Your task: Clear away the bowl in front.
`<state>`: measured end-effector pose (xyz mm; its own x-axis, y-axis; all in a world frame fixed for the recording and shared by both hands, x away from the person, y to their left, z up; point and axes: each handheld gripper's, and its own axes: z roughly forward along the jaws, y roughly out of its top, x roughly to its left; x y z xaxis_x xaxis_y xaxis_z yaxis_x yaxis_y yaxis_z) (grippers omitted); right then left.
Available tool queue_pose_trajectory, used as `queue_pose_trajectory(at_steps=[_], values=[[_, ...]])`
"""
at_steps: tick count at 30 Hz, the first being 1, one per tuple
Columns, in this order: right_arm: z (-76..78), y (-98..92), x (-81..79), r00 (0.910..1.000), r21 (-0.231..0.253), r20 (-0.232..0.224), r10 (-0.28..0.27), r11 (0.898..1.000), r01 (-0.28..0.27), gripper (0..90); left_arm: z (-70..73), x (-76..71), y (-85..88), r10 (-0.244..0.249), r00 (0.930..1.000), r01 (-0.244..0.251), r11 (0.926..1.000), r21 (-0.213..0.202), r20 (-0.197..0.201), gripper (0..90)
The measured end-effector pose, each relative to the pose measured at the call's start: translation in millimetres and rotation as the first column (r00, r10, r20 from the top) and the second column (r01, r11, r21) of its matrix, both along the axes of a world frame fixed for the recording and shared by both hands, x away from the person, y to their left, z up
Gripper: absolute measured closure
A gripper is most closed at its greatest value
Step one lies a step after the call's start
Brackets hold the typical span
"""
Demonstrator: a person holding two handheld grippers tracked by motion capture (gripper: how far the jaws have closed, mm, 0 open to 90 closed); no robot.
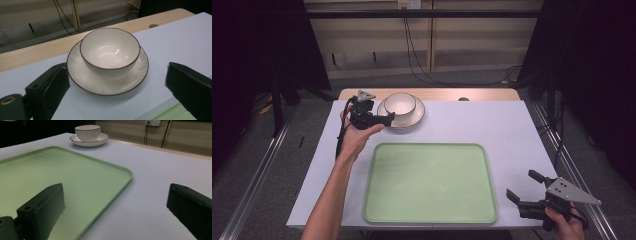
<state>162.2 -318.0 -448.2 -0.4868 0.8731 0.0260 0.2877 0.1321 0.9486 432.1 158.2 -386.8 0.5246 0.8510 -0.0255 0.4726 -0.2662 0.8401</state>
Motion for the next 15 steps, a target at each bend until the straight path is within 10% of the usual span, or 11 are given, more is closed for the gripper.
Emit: queue_pose_trajectory(at_steps=[15], values=[[-1.8, 1.4, -0.8, 0.9998, 0.000, -0.001, 0.020, 1.000, -0.020, 1.1, -2.8, 41.4, -3.4, 0.053, 0.9934, -0.049, 0.9978, 0.045, -0.102, 17.7]])
